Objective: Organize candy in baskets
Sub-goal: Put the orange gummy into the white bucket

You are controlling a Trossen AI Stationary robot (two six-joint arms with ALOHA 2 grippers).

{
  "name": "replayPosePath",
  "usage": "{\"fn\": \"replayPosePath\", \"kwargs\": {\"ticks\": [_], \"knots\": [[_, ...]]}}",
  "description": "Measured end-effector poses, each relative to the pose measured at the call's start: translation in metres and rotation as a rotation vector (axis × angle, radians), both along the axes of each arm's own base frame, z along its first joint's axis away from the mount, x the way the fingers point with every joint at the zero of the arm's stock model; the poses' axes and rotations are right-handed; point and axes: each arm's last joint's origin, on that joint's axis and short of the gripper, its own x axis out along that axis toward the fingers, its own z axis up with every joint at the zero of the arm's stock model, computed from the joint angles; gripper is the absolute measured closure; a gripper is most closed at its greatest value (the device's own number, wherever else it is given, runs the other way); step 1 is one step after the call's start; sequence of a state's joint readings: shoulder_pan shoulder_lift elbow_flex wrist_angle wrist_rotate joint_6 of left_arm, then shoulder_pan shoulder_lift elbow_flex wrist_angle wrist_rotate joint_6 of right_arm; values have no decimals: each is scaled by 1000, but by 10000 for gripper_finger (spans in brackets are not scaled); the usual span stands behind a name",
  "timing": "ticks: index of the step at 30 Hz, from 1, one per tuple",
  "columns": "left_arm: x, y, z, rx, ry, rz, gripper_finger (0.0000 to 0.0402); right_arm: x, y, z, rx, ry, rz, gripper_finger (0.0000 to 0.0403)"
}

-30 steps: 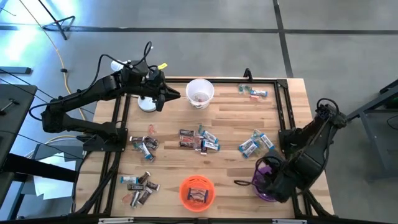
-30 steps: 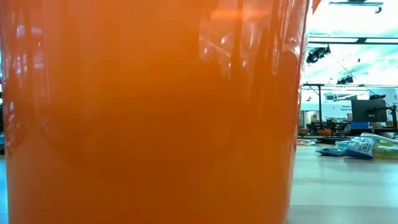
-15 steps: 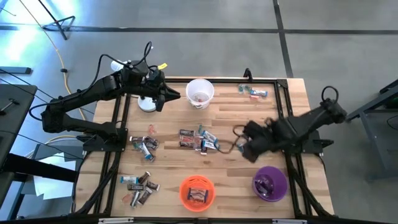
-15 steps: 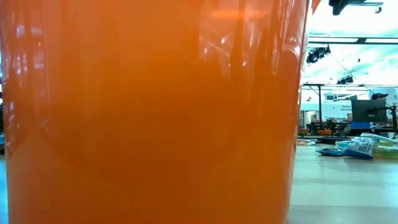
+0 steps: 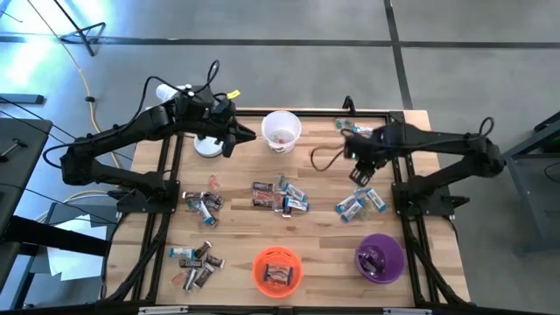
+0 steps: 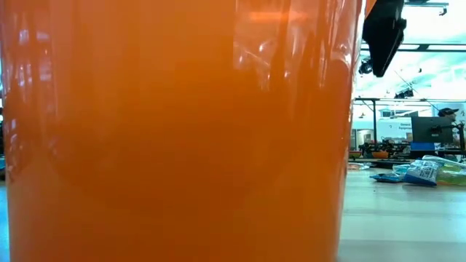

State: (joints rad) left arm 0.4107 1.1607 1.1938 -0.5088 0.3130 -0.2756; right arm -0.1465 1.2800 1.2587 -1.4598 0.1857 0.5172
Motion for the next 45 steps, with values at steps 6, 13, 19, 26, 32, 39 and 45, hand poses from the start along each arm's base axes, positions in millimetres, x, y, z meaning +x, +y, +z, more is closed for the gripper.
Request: {"fn": "replayPosePath", "kwargs": {"ticks": [6,13,19,26,32,39,45], "knots": [[6,3,-5,-9,21,1,346,-9,-30,-19,56,-5,9,264],[6,3,-5,-8,20,2,346,-16,-54,-36,104,14,145,263],[7,3,-5,-2,14,10,346,-20,-72,-48,103,-45,22,263],[6,5,-5,13,21,58,346,-32,-94,-70,128,-118,-120,263],[6,5,-5,16,22,64,346,-32,-102,-73,33,-84,215,263],[6,7,-5,30,33,136,346,-34,-117,-78,-55,-3,299,263],[7,8,-2,55,4,164,346,-36,-143,-104,31,62,211,263]]}}
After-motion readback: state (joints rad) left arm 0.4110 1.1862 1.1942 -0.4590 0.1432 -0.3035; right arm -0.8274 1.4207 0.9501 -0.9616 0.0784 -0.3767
